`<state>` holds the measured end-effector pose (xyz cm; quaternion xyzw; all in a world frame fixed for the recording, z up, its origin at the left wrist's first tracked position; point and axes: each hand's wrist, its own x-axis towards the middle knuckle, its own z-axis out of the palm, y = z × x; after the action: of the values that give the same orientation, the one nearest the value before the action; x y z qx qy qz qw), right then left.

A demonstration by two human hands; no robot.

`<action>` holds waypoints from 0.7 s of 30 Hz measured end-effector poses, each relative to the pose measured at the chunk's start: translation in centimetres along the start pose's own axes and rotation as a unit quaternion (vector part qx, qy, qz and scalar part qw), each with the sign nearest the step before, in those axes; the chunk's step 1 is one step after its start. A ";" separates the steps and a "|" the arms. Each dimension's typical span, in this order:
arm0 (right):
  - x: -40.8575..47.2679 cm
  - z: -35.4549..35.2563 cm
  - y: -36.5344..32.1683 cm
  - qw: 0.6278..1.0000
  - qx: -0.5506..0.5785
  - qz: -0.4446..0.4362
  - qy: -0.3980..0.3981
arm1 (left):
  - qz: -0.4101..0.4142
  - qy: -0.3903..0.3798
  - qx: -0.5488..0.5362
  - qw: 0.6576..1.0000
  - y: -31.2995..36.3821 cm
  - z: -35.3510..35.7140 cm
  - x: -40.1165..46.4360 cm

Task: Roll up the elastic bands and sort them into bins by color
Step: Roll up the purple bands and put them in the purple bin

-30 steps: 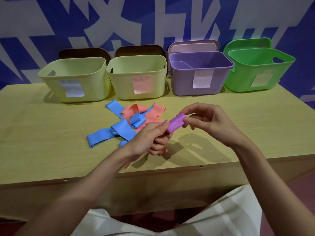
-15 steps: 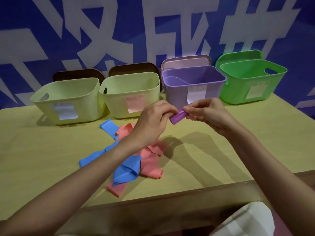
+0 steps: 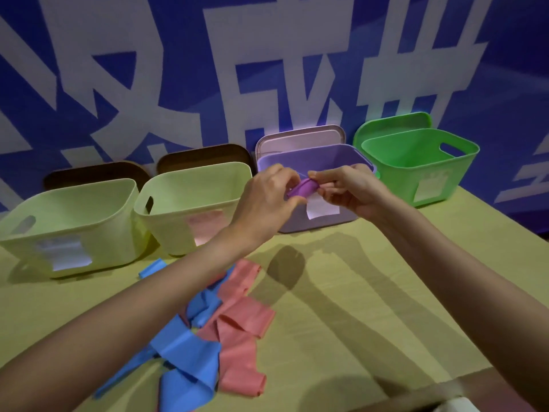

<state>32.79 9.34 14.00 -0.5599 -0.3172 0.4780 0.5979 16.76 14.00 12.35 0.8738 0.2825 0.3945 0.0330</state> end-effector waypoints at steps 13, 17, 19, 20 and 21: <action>9.4 -3.1 -3.0 0.986 -0.125 -0.106 0.030 | -0.008 0.008 -0.009 1.000 -3.7 5.1 9.8; 11.3 -5.7 -1.7 0.941 -0.256 -0.208 0.072 | -0.125 -0.041 -0.099 0.986 -4.6 7.7 10.7; 12.0 -7.3 -0.5 0.889 -0.359 -0.265 0.106 | -0.223 -0.093 -0.139 0.960 -5.6 9.6 11.2; 12.1 -7.9 0.1 0.870 -0.392 -0.279 0.107 | -0.282 -0.121 -0.164 0.938 -6.2 10.5 11.6; 12.3 -8.3 0.8 0.859 -0.413 -0.287 0.096 | -0.342 -0.144 -0.192 0.908 -6.7 11.3 11.9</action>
<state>44.45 17.60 9.90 -0.6828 -0.5734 0.0547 0.4495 27.95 27.71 10.69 0.7475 0.4753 0.2753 0.3736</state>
